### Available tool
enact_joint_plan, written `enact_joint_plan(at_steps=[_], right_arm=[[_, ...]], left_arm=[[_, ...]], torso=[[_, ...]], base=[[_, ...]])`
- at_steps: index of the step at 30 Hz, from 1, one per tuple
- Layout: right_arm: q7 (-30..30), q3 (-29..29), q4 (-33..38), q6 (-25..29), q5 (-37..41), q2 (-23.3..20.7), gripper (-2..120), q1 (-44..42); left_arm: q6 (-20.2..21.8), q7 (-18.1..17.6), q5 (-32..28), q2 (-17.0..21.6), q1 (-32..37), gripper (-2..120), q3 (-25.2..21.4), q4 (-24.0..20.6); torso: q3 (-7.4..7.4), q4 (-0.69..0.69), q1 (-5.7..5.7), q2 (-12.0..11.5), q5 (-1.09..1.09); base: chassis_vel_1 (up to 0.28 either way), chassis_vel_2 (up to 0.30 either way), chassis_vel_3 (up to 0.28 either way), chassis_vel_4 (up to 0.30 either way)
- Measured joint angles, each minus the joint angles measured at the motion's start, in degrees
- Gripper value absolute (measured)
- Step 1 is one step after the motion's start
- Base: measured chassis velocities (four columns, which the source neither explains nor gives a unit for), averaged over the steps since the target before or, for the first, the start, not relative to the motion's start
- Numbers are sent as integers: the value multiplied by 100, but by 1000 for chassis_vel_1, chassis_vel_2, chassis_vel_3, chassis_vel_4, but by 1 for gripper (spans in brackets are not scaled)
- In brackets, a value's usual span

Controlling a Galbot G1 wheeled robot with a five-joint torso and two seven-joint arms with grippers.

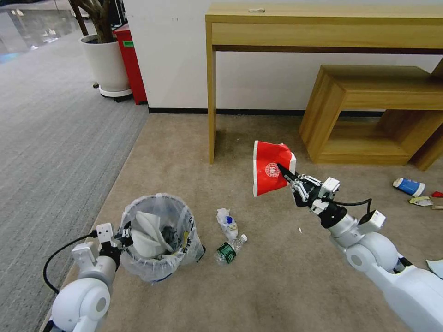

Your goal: Pick up the trash bin and place the garbage on the floor into it.

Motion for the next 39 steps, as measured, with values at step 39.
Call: enact_joint_plan(at_steps=[39], right_arm=[[-281, -3217, -181, 192, 347, 134, 0, 2656]], left_arm=[[353, -5, -777, 640, -516, 2, 460, -433]], torso=[[0, 0, 0, 0, 0]], base=[[0, 0, 0, 0]])
